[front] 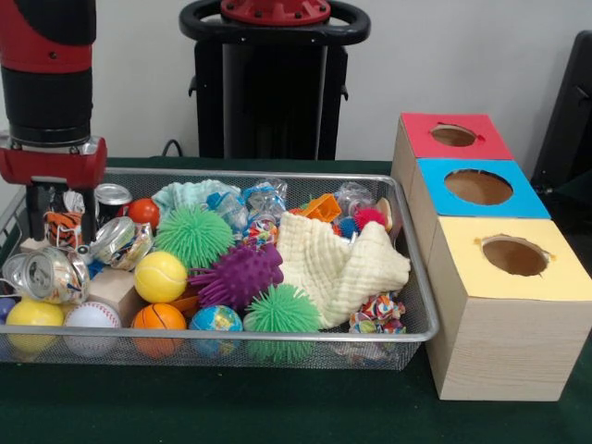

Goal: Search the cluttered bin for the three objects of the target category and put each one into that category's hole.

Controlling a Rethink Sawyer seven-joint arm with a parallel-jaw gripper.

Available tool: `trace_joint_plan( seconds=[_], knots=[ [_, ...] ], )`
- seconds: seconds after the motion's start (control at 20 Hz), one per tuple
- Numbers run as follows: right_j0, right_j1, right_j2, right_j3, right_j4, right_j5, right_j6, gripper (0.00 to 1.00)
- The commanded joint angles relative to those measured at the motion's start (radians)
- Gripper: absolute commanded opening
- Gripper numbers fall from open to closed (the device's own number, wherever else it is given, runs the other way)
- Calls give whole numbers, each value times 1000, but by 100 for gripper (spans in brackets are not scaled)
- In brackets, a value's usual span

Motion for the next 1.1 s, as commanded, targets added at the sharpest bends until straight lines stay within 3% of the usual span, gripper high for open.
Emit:
trace_joint_plan(
  seconds=[0.05,0.55,0.9,1.1],
  knots=[
    [-27,59,-9,64,7,-51,123,100],
    [-95,75,16,85,-24,-107,79,100],
    [-120,52,5,157,-57,-179,95,100],
    [-96,33,-35,179,-69,-211,116,100]
  ],
)
